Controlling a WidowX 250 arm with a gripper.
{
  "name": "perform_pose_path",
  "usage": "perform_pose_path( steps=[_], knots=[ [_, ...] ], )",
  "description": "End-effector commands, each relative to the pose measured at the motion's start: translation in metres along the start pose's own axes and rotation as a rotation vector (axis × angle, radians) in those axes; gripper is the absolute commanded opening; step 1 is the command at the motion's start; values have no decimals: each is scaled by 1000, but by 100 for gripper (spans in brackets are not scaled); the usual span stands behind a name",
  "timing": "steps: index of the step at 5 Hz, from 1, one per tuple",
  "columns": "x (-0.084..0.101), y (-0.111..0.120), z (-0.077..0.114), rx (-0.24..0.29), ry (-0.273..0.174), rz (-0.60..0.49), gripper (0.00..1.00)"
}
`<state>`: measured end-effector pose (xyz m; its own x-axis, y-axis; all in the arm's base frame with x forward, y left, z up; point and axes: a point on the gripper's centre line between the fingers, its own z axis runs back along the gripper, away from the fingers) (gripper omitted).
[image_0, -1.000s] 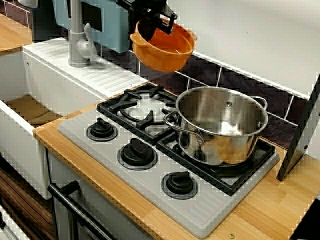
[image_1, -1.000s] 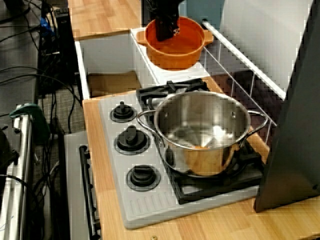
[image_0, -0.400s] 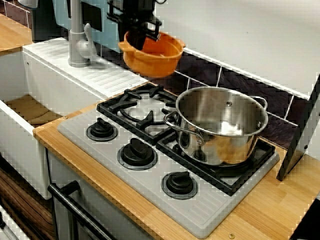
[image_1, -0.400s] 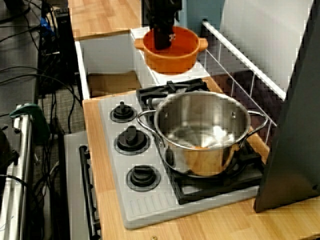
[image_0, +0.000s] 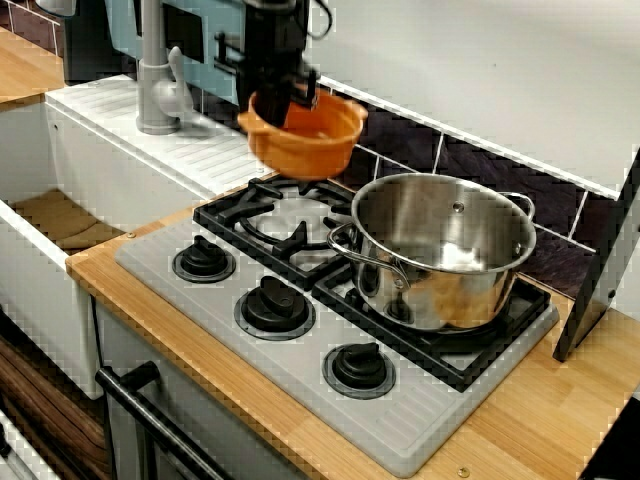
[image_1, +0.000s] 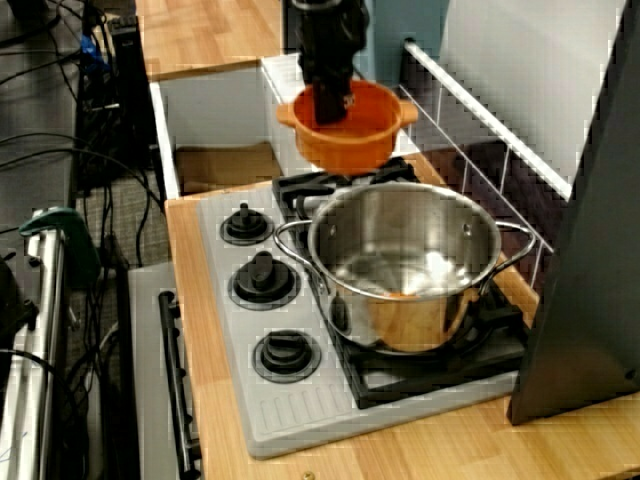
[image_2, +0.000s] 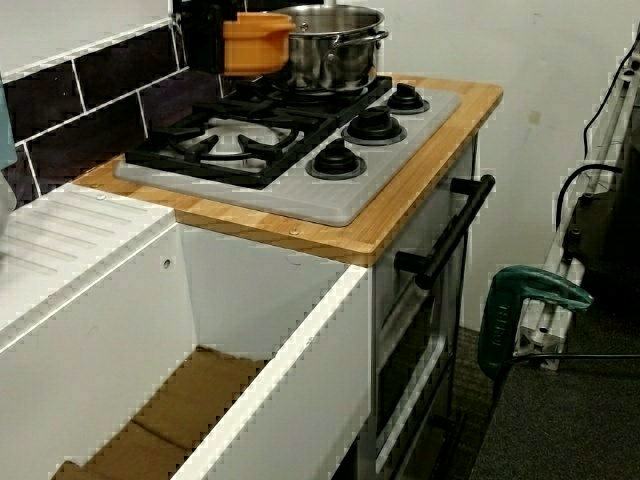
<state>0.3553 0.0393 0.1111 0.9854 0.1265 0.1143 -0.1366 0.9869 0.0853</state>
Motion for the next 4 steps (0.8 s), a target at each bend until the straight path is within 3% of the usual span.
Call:
perform_pose_path(
  steps=[1,4],
  knots=[
    [-4,2,-14,31,-24,-2,0],
    [-7,1,-27,51,-1,-8,0]
  ],
)
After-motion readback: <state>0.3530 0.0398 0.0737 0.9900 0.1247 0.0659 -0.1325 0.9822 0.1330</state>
